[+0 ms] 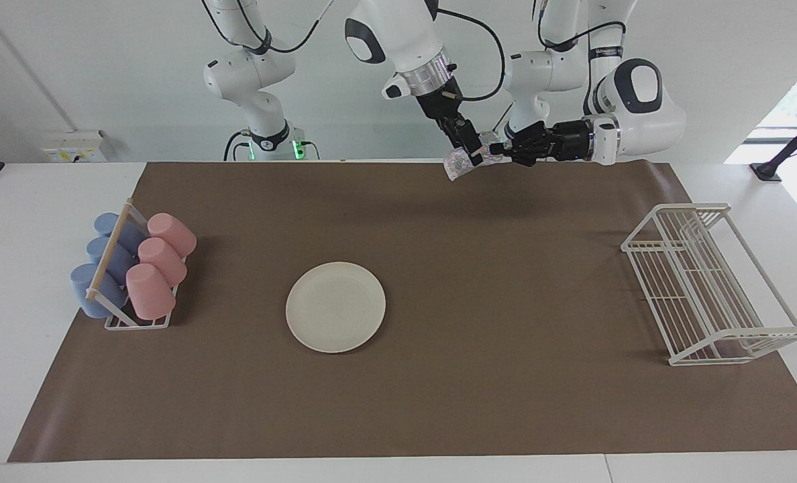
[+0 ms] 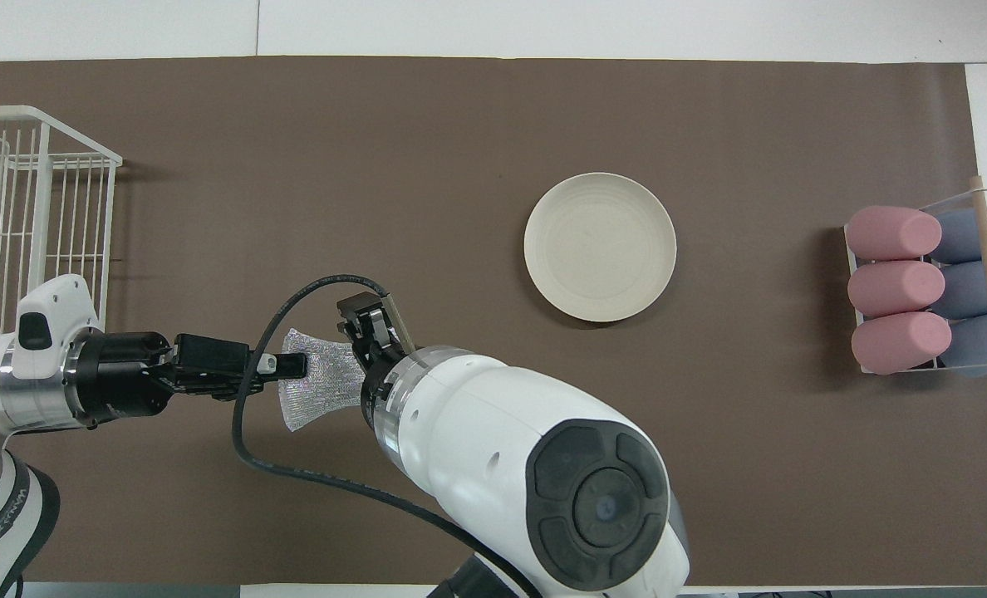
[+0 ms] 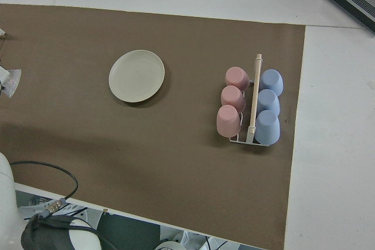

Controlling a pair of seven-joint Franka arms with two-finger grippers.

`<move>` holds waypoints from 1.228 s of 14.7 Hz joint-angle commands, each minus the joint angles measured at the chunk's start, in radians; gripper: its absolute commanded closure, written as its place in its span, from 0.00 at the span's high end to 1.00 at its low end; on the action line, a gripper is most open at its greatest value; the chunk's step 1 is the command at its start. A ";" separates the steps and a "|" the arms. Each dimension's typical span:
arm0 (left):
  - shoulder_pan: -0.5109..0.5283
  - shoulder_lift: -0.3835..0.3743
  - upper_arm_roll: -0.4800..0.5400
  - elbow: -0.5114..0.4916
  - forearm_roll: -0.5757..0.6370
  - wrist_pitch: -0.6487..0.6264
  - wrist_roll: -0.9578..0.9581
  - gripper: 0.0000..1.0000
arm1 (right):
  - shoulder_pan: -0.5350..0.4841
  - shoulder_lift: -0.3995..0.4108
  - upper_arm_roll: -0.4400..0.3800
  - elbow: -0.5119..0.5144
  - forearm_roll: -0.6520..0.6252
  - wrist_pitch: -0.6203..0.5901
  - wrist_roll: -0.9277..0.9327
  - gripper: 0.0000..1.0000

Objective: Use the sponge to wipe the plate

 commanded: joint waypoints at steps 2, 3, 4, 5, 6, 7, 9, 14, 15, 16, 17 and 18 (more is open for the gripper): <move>-0.010 -0.032 0.011 -0.033 -0.019 -0.008 0.017 0.00 | 0.008 -0.001 -0.001 -0.010 -0.043 0.016 -0.037 0.21; -0.008 -0.032 0.011 -0.031 -0.019 -0.008 0.016 0.00 | 0.006 -0.001 -0.001 -0.009 -0.044 0.017 -0.041 0.00; -0.004 -0.032 0.011 -0.031 -0.019 -0.008 0.016 0.00 | 0.006 0.001 -0.001 -0.006 -0.046 0.016 -0.039 0.00; 0.001 -0.032 0.013 -0.031 -0.017 -0.009 0.014 0.00 | 0.005 0.001 -0.001 -0.005 -0.044 0.016 -0.039 0.00; 0.003 -0.032 0.013 -0.031 -0.017 -0.011 0.014 0.00 | 0.005 0.001 -0.001 -0.005 -0.046 0.016 -0.039 0.00; 0.003 -0.031 0.013 -0.031 -0.014 -0.011 0.014 0.00 | 0.005 0.001 -0.001 -0.004 -0.049 0.013 -0.039 0.00; 0.001 -0.032 0.013 -0.028 -0.005 -0.011 0.013 0.00 | 0.003 0.001 -0.001 -0.004 -0.053 0.010 -0.039 0.00; -0.008 -0.049 0.002 -0.004 0.078 0.000 -0.061 1.00 | -0.059 -0.005 -0.003 -0.069 -0.063 0.005 -0.219 0.00; -0.008 -0.047 0.002 -0.004 0.082 0.001 -0.063 1.00 | -0.102 -0.004 -0.003 -0.097 -0.063 0.005 -0.345 0.00; -0.008 -0.047 0.002 -0.002 0.105 0.003 -0.061 1.00 | -0.142 0.007 -0.003 -0.108 -0.063 0.004 -0.425 0.00; -0.005 -0.046 0.002 0.002 0.124 0.004 -0.063 1.00 | -0.168 0.025 -0.003 -0.119 -0.063 0.007 -0.458 0.00; 0.001 -0.046 0.002 0.004 0.144 0.004 -0.063 1.00 | -0.185 0.041 -0.003 -0.137 -0.064 0.013 -0.499 0.00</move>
